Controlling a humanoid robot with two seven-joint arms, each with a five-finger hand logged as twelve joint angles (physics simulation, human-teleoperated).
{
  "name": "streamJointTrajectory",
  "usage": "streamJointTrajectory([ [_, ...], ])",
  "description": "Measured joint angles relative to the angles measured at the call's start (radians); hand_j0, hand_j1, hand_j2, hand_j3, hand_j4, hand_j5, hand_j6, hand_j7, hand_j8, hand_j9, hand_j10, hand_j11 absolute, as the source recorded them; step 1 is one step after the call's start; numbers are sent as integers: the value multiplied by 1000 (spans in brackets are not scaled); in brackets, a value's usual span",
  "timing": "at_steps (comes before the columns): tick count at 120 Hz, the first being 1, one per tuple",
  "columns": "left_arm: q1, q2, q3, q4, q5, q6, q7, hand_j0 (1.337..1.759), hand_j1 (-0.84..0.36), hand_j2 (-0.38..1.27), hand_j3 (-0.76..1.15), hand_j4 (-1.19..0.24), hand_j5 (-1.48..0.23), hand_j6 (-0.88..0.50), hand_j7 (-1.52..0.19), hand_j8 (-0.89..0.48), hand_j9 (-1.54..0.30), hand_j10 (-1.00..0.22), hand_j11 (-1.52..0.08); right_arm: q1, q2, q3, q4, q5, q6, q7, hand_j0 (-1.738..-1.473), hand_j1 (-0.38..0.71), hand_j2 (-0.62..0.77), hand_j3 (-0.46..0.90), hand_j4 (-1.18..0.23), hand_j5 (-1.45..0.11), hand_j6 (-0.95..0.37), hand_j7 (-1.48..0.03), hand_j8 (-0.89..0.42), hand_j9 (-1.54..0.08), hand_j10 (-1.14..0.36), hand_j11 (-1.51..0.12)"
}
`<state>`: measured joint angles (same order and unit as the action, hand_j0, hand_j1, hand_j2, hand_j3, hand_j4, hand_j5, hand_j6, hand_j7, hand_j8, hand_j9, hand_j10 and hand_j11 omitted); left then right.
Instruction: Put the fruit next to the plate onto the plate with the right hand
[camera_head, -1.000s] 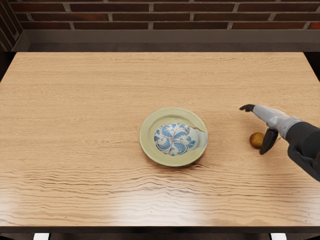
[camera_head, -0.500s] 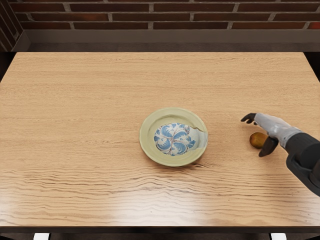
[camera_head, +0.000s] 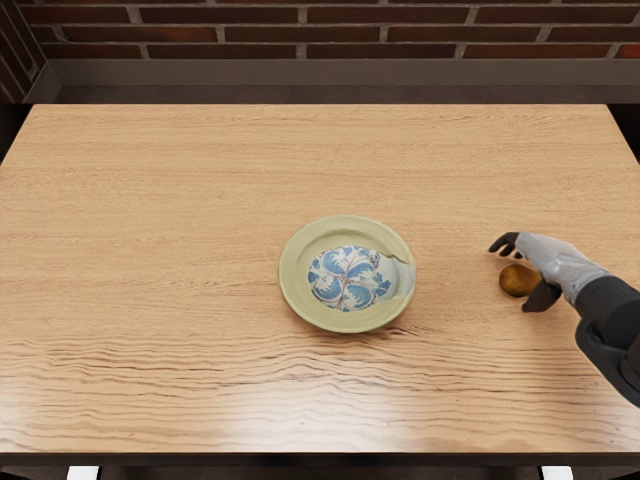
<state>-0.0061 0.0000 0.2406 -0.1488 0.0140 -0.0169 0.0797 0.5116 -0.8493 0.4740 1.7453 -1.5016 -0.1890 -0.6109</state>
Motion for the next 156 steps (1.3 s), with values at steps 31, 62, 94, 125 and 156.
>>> streamJointTrajectory([
  [31, 0, 0, 0, 0, 0, 0, 0, 1658, 349, 0, 0, 0, 0, 0, 0, 0, 0, 0, 0, -10, -2, -2, 0, -9, -21, 0, -1658, 155, -79, 0, -427, -550, -429, -549, -428, -550, -427, -550],
  [62, 0, 0, 0, 0, 0, 0, 0, 1658, 349, 0, 0, 0, 0, 0, 0, 0, 0, 0, 0, -18, -3, -2, 0, -10, -30, 0, -1658, 232, -88, 0, -493, -638, -495, -636, -493, -637, -493, -637],
  [94, 0, 0, 0, 0, 0, 0, 0, 1658, 349, 0, 0, 0, 0, 0, 0, 0, 0, 0, 0, -22, -1, -1, 0, -8, -46, 1, -1654, 283, 59, 0, -592, -809, -443, -787, -468, -807, -473, -810],
  [125, 1, 0, 0, 0, 0, 0, 0, 1658, 349, 0, 0, 0, 0, 0, 0, 0, 0, 0, 0, -13, 8, 3, 0, -7, -58, 1, -1654, 296, 253, 1, -689, -967, -435, -928, -467, -964, -518, -964],
  [156, 1, 0, 0, 0, 0, 0, 0, 1658, 349, 0, 0, 0, 0, 0, 0, 0, 0, 0, 0, 36, 50, 14, -11, -5, -60, 1, -1656, 301, 390, 1, -730, -1015, -481, -978, -515, -1018, -618, -1019],
])
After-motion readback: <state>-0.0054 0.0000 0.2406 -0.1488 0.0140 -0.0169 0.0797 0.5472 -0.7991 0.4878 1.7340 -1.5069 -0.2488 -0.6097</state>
